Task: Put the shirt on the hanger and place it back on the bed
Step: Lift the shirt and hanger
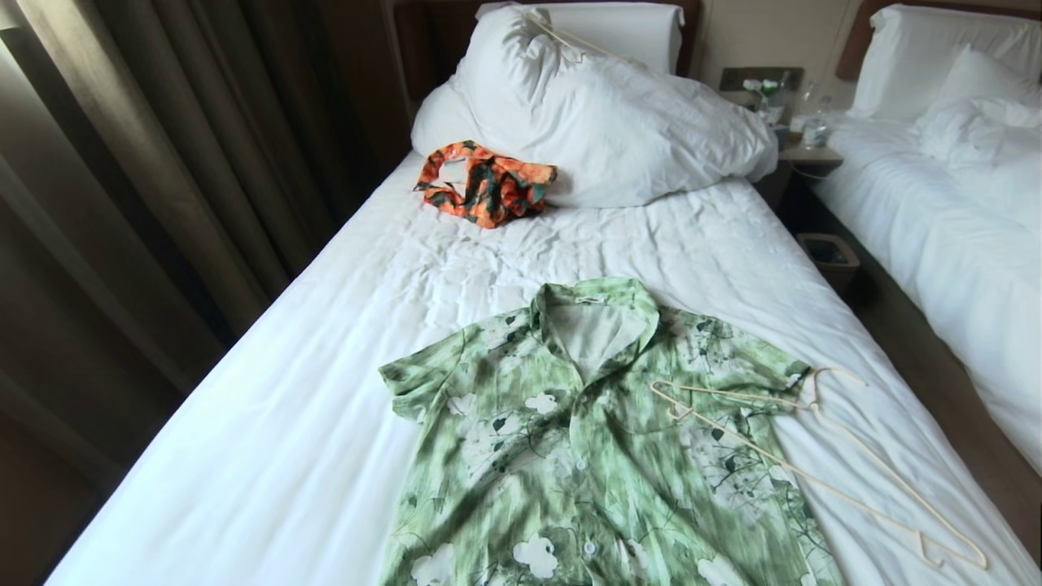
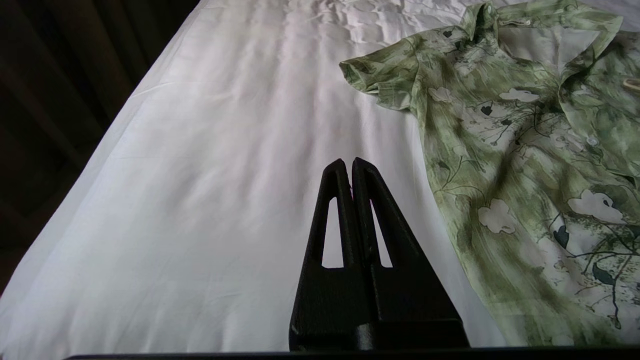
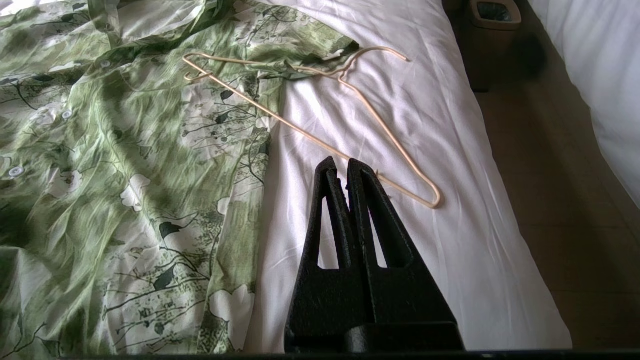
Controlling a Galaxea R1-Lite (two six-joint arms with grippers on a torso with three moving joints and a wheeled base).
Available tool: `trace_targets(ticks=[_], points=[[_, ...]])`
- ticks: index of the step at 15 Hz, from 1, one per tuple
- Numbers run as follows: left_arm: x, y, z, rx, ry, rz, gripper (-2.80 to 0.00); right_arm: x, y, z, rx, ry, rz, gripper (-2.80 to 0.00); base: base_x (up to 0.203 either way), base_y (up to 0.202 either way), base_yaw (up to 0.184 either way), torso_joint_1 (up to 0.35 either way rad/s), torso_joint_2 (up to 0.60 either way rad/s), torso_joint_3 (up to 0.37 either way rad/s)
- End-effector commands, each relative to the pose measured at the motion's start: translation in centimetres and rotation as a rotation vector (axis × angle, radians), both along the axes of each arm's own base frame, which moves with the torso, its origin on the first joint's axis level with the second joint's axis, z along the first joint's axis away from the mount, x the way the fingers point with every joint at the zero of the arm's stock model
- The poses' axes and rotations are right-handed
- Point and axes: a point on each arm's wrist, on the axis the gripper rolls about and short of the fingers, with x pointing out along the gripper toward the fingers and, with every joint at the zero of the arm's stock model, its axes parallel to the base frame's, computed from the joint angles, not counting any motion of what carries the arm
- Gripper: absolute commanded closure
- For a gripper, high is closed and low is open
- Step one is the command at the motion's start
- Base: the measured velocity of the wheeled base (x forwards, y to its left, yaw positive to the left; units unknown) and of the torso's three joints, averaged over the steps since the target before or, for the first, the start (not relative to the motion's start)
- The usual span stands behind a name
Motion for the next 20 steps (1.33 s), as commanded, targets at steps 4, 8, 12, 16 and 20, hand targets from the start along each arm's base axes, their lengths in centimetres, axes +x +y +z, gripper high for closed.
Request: trace_targets(ticks=[4, 8, 12, 16, 20], points=[[0.0, 0.0, 0.0, -0.001, 0.000, 0.001, 0.00, 0.0, 0.0, 0.0, -0.007, -0.003, -0.001, 0.00, 0.000, 0.000, 0.000, 0.000, 0.00, 0.000], [0.0, 0.0, 0.0, -0.001, 0.001, 0.001, 0.00, -0.5, 0.1, 2.8, -0.033, -0.038, 0.041, 0.00, 0.000, 0.000, 0.000, 0.000, 0.00, 0.000], [0.0, 0.0, 0.0, -0.001, 0.001, 0.001, 0.00, 2.3, 0.2, 8.0, 0.022, 0.125, 0.089, 0.00, 0.000, 0.000, 0.000, 0.000, 0.00, 0.000], [0.0, 0.0, 0.0, -0.001, 0.001, 0.001, 0.00, 9.9, 0.4, 12.2, 0.167, 0.378, 0.098, 0.00, 0.000, 0.000, 0.000, 0.000, 0.00, 0.000], [0.0, 0.0, 0.0, -0.001, 0.001, 0.001, 0.00, 19.5, 0.1, 11.9, 0.299, 0.645, 0.074, 0.00, 0.000, 0.000, 0.000, 0.000, 0.00, 0.000]])
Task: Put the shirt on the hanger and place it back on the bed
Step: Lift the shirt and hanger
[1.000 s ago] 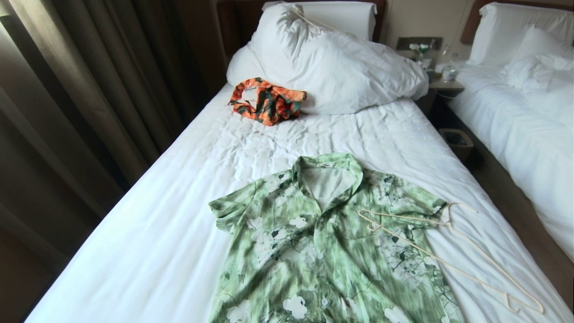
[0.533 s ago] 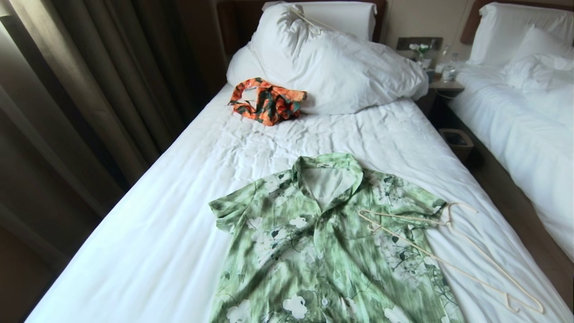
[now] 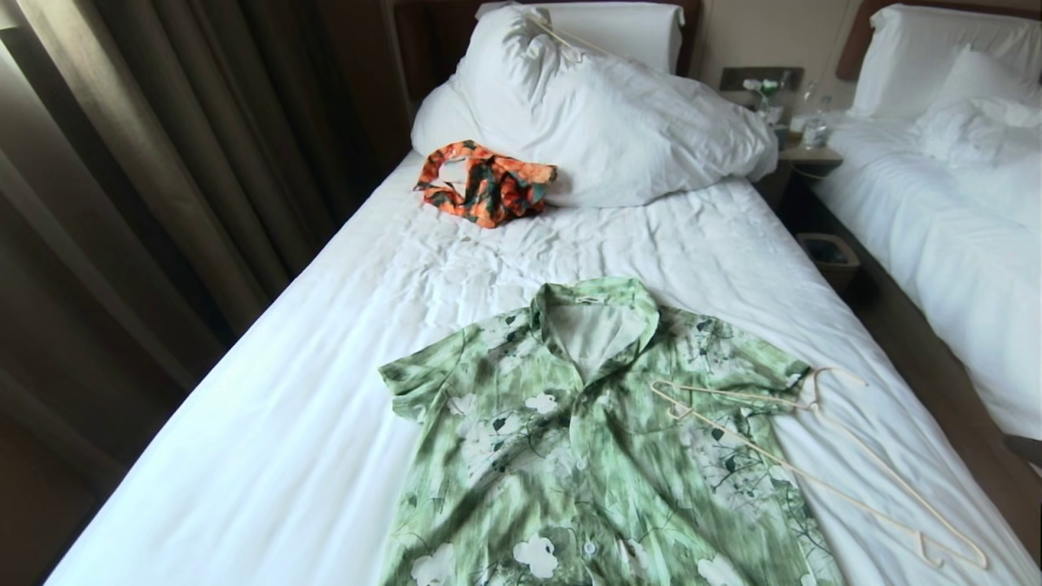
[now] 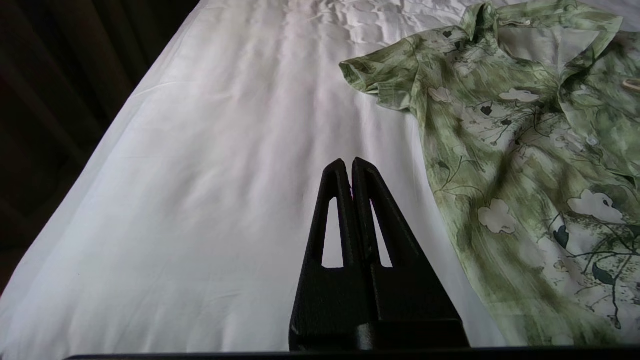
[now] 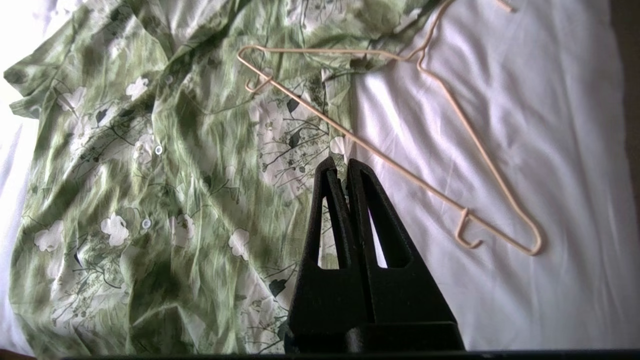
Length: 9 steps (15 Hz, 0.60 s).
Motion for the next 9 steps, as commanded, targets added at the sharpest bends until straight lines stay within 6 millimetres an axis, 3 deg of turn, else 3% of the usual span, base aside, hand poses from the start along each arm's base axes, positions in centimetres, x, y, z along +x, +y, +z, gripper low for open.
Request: trace_targets(ticks=[1, 5, 9], points=[[0.0, 0.0, 0.0, -0.001, 0.001, 0.001, 0.00, 8.2, -0.6, -2.8, 0.059, 0.280, -0.005, 0.00, 0.000, 0.000, 0.000, 0.000, 0.00, 0.000], [0.0, 0.0, 0.0, -0.001, 0.001, 0.001, 0.00, 15.5, -3.7, -5.5, 0.201, 0.522, 0.017, 0.00, 0.000, 0.000, 0.000, 0.000, 0.00, 0.000], [0.0, 0.0, 0.0, -0.001, 0.001, 0.001, 0.00, 18.6, -8.3, -8.2, 0.221, 0.711, 0.124, 0.00, 0.000, 0.000, 0.000, 0.000, 0.00, 0.000]])
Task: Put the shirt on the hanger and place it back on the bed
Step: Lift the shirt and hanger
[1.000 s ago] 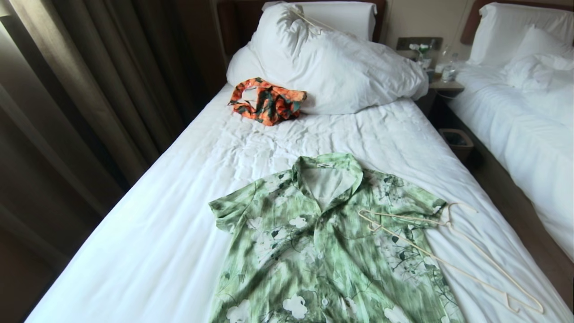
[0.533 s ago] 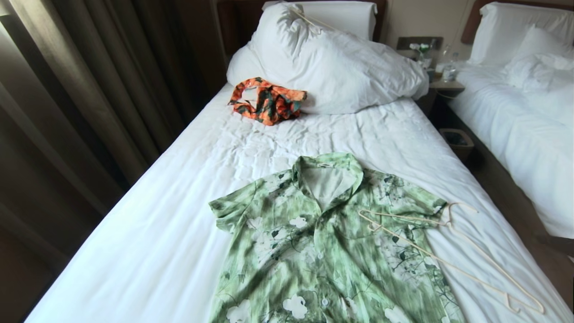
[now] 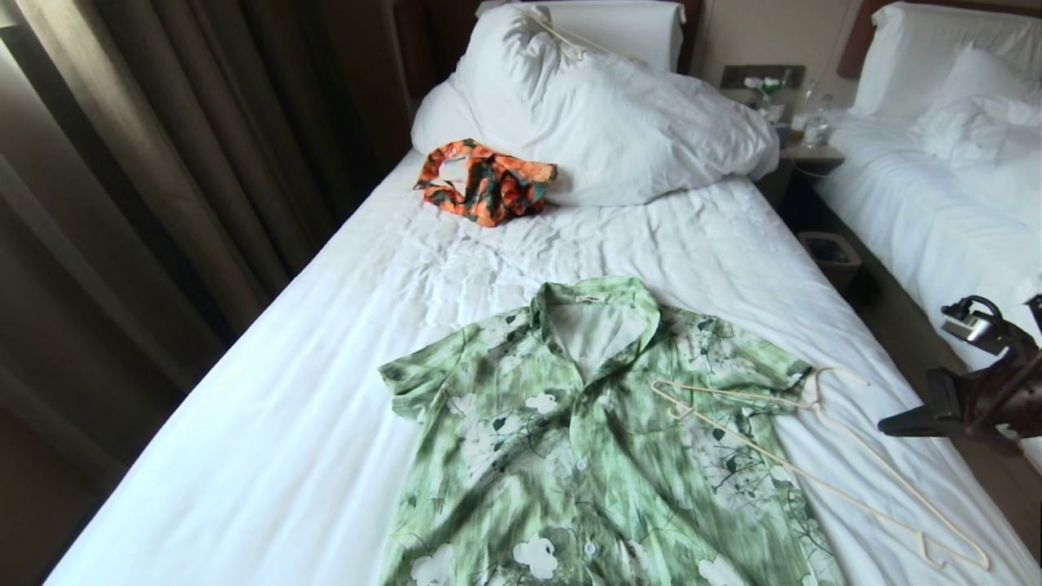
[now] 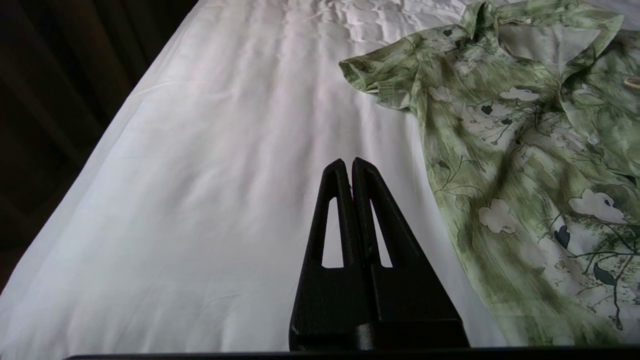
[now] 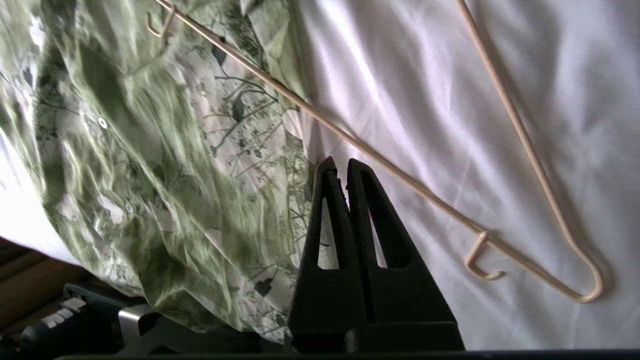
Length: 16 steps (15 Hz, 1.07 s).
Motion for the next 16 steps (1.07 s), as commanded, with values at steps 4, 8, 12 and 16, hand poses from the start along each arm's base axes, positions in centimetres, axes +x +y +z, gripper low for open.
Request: trace_targets(ticks=[4, 8, 12, 16], points=[[0.0, 0.0, 0.0, -0.001, 0.002, 0.001, 0.00, 4.0, -5.3, -4.2, 0.040, 0.248, 0.153, 0.00, 0.000, 0.000, 0.000, 0.000, 0.00, 0.000], [0.0, 0.0, 0.0, -0.001, 0.000, 0.001, 0.00, 4.6, -8.5, -4.8, 0.081, 0.270, 0.157, -2.80, 0.000, 0.000, 0.000, 0.000, 0.00, 0.000], [0.0, 0.0, 0.0, -0.001, 0.001, 0.001, 0.00, 5.3, -9.7, -6.0, 0.155, 0.158, 0.240, -2.80, 0.000, 0.000, 0.000, 0.000, 0.00, 0.000], [0.0, 0.0, 0.0, -0.001, 0.001, 0.001, 0.00, 5.2, -10.1, -8.4, 0.214, 0.098, 0.379, -2.80, 0.000, 0.000, 0.000, 0.000, 0.00, 0.000]])
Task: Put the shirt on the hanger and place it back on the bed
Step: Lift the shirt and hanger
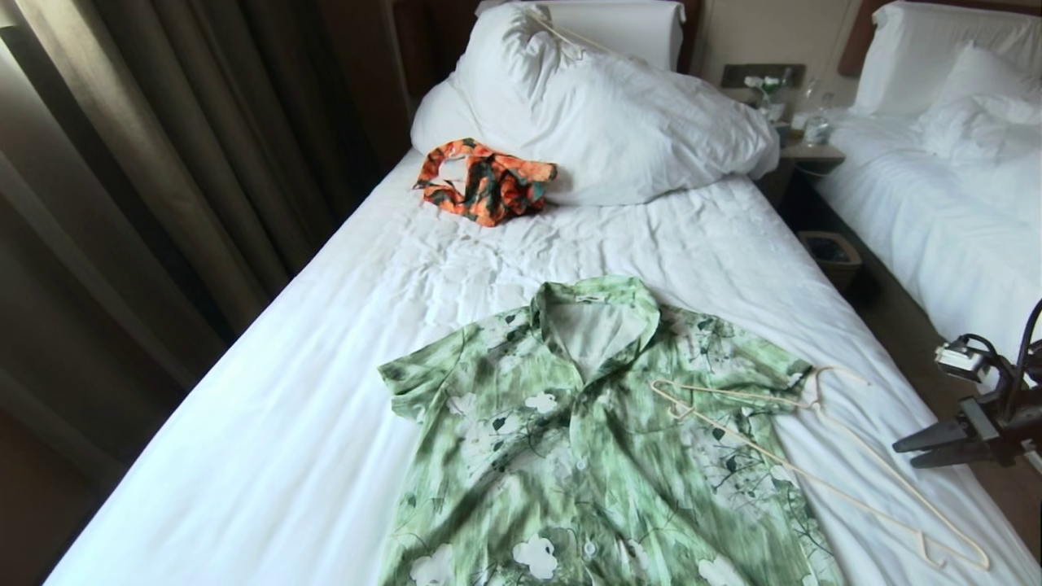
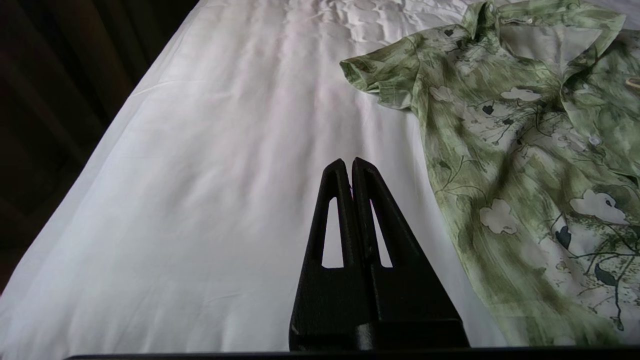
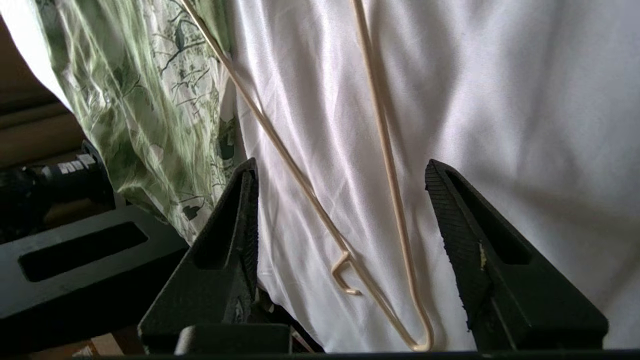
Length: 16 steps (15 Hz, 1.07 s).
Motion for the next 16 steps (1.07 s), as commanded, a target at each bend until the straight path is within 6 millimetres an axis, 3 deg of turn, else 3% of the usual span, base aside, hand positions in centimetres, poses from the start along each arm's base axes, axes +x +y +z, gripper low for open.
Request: trace_targets(ticks=[1, 6, 12, 16], points=[[0.0, 0.0, 0.0, 0.000, 0.001, 0.001, 0.00, 0.5, 0.1, -1.7, 0.025, 0.002, 0.041, -2.80, 0.000, 0.000, 0.000, 0.000, 0.00, 0.000], [0.0, 0.0, 0.0, 0.000, 0.001, 0.001, 0.00, 1.3, 0.9, -1.6, 0.104, -0.109, 0.096, -2.80, 0.000, 0.000, 0.000, 0.000, 0.00, 0.000], [0.0, 0.0, 0.0, 0.000, 0.000, 0.001, 0.00, 3.0, 3.9, -3.0, 0.126, -0.078, 0.172, -2.80, 0.000, 0.000, 0.000, 0.000, 0.00, 0.000], [0.0, 0.0, 0.0, 0.000, 0.000, 0.001, 0.00, 3.3, 4.9, -3.5, 0.134, -0.074, 0.189, -2.80, 0.000, 0.000, 0.000, 0.000, 0.00, 0.000]])
